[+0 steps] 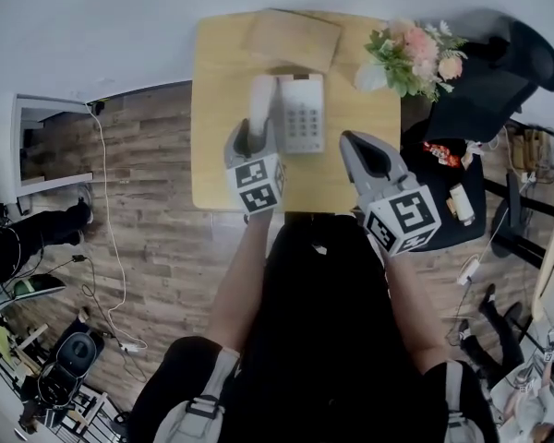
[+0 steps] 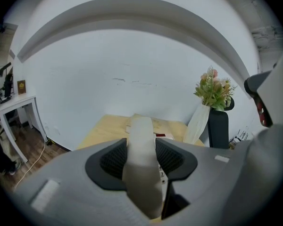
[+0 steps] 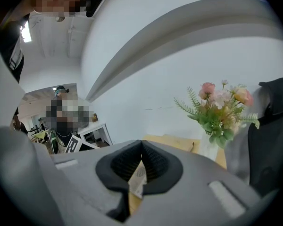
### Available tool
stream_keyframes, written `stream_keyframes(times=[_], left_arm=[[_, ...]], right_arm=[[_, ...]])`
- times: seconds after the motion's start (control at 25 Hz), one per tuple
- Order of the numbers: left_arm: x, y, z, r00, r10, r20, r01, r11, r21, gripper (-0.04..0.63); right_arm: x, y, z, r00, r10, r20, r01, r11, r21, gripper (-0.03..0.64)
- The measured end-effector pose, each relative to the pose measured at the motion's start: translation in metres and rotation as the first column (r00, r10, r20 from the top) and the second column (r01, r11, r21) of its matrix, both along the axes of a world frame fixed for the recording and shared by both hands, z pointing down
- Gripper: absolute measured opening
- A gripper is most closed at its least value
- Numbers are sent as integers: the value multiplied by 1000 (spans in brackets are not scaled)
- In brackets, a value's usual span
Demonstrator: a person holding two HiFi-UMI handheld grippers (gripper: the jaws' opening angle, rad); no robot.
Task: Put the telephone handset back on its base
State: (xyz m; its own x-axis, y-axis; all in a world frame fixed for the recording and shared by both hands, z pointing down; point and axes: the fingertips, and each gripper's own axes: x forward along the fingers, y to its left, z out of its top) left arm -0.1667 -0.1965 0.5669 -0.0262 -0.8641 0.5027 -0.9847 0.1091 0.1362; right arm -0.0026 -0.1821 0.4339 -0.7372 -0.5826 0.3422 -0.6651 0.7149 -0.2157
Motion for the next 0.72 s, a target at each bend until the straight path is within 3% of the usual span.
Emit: stream_keyframes(times=[0.28, 0.72], left_arm=[[5, -8, 25, 1000, 5, 5, -5, 999, -32, 199], [2, -12, 48, 998, -64, 13, 64, 995, -76, 199]], right_arm=[[0, -1, 7, 1000, 21, 1, -21, 1000, -12, 3], [10, -6, 17, 1000, -8, -13, 8, 999, -47, 3]])
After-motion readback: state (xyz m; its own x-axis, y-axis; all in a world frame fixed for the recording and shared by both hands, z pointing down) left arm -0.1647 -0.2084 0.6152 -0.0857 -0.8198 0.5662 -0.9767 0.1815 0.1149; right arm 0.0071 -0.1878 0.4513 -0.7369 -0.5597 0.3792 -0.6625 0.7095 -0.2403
